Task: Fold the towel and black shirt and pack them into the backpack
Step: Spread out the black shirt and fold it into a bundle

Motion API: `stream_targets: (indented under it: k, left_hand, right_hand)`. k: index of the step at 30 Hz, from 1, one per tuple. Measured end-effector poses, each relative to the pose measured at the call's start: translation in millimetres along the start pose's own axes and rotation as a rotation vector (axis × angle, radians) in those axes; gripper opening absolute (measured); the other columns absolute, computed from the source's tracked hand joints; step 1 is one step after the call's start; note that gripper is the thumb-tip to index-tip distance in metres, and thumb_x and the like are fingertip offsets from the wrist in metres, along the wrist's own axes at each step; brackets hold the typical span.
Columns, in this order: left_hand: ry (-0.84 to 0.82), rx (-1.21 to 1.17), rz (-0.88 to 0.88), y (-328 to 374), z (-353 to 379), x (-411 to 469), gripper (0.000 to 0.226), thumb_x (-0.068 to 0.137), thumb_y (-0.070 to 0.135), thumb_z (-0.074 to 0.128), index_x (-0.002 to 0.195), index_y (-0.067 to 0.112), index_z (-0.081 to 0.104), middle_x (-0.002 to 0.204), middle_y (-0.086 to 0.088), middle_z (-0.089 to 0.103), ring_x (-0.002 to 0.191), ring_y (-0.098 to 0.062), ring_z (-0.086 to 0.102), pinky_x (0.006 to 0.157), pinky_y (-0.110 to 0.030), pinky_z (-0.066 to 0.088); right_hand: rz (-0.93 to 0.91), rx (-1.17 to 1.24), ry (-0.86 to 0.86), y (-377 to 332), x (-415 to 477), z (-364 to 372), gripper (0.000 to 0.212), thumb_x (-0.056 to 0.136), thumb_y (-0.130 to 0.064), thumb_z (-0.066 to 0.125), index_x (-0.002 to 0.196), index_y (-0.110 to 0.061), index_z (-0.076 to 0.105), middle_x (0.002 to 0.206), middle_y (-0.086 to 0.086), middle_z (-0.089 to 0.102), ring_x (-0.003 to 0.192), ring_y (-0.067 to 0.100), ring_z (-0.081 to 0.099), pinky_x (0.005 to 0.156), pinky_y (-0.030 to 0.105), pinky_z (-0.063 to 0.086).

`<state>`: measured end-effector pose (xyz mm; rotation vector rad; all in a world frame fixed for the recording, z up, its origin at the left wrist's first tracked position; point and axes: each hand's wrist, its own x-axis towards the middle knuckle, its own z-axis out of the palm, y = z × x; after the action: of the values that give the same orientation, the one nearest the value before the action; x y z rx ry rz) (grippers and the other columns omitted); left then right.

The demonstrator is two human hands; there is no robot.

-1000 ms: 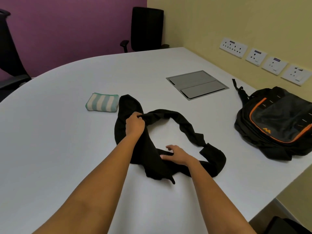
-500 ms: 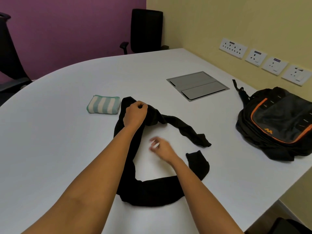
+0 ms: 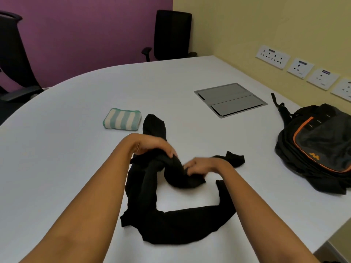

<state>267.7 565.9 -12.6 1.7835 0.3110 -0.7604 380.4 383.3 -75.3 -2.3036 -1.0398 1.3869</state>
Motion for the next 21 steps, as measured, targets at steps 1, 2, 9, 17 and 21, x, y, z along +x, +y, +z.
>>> stream_targets:
  k: [1,2,9,17,21]
  left_hand:
    - [-0.099,0.120,-0.093,-1.9,0.4,1.1,0.027,0.079,0.027,0.064,0.105,0.021,0.071,0.106,-0.003,0.069,0.102,-0.020,0.063,0.092,-0.029,0.050]
    - [-0.178,0.206,-0.169,-3.8,1.5,3.1,0.028,0.085,0.028,0.064,0.111,0.020,0.068,0.109,-0.002,0.067,0.103,-0.018,0.063,0.091,-0.028,0.050]
    - [0.338,0.023,-0.280,-50.1,-3.2,33.2,0.029,0.097,0.036,0.048,0.105,0.015,0.066,0.099,0.000,0.067,0.087,-0.016,0.062,0.080,-0.029,0.048]
    - [0.970,-0.097,-0.632,-128.0,-2.3,68.5,0.040,0.090,0.024,0.059,0.122,0.001,0.052,0.124,-0.018,0.055,0.111,-0.033,0.055,0.098,-0.041,0.046]
    - [0.922,-0.118,-0.619,-129.3,-2.5,79.7,0.036,0.089,0.031,0.062,0.112,0.004,0.054,0.112,-0.015,0.060,0.102,-0.031,0.060,0.094,-0.037,0.048]
  right_hand:
    - [0.079,-0.059,-0.165,1.2,-2.0,10.1,0.030,0.090,-0.013,0.052,0.115,-0.025,0.063,0.099,0.002,0.061,0.086,0.019,0.060,0.069,0.025,0.050]
    - [0.161,-0.092,-0.318,2.0,-3.2,20.6,0.035,0.091,-0.012,0.053,0.125,-0.020,0.059,0.107,0.008,0.063,0.079,0.016,0.063,0.066,0.024,0.053]
    - [0.123,0.098,-0.366,-4.2,18.3,14.2,0.034,0.091,-0.011,0.058,0.126,-0.013,0.058,0.096,-0.002,0.065,0.087,0.011,0.064,0.082,0.027,0.054]
    - [-0.027,0.121,0.379,-40.1,91.8,-9.0,0.075,0.087,-0.042,0.062,0.145,-0.007,0.029,0.146,0.015,0.040,0.132,0.031,0.041,0.107,0.039,0.036]
    - [-0.004,0.014,0.398,-51.6,130.2,-4.5,0.072,0.087,-0.048,0.060,0.142,-0.010,0.034,0.139,0.013,0.048,0.124,0.033,0.049,0.105,0.044,0.041]
